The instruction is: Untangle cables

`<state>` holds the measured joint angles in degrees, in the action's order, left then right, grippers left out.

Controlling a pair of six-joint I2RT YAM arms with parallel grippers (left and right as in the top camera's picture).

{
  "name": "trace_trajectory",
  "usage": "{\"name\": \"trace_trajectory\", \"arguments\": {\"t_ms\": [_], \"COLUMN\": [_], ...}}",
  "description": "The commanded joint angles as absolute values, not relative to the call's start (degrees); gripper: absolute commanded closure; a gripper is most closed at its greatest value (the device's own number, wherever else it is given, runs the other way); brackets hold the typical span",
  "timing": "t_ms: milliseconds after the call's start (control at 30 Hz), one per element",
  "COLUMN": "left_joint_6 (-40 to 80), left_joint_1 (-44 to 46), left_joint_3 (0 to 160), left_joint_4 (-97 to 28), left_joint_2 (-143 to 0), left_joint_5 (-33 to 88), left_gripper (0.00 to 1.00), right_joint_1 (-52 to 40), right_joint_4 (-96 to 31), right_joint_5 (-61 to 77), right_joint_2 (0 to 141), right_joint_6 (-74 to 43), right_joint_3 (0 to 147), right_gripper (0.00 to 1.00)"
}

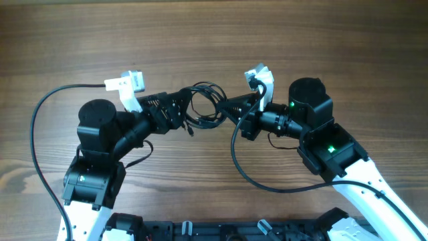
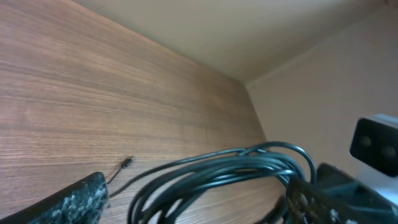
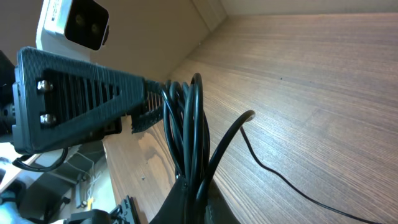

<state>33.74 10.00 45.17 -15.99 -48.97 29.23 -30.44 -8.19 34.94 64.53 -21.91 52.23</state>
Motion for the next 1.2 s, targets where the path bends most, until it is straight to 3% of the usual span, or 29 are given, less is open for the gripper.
{"name": "trace_trajectory", "arguments": {"t_ms": [0, 233, 467, 633, 800, 967, 1033, 1167], "left_joint_6": [24.58, 19.84, 19.70, 19.68, 19.68, 19.75, 19.73, 19.70], "left_joint_1": [9.89, 9.89, 9.89, 9.82, 9.82, 9.85, 9.85, 9.87], "left_joint_3": [45.34, 45.34, 45.34, 45.34, 45.34, 45.34, 45.34, 45.34], "left_joint_4": [-17.82, -21.58, -21.98, -25.41, -25.26, -25.15, -25.12, -25.15], "left_joint_2": [-48.93, -55.64, -58.50, -58.06, -58.06, -58.06, -58.06, -58.08], "left_joint_5": [32.77, 32.75, 24.84, 15.03, 14.87, 16.23, 20.82, 35.11], "left_gripper": [0.15, 0.16, 0.38, 0.46, 0.44, 0.42, 0.39, 0.22], "right_joint_1": [-30.39, -30.41, -30.39, -30.33, -30.35, -30.35, -30.35, -30.35], "right_joint_4": [-7.53, -6.63, -8.49, -16.95, -26.81, -23.73, -20.62, -16.62], "right_joint_5": [37.60, 42.09, 48.12, 47.68, 47.72, 47.94, 48.14, 48.51], "right_joint_2": [63.96, 63.96, 63.96, 63.96, 63.96, 63.96, 63.96, 63.96], "right_joint_6": [-20.71, -21.19, -24.29, -25.98, -26.79, -20.80, -17.52, -16.45], "right_joint_3": [52.90, 52.93, 52.93, 52.93, 52.93, 52.93, 52.93, 52.93], "right_gripper": [0.96, 0.95, 0.96, 0.96, 0.95, 0.95, 0.96, 0.95]}}
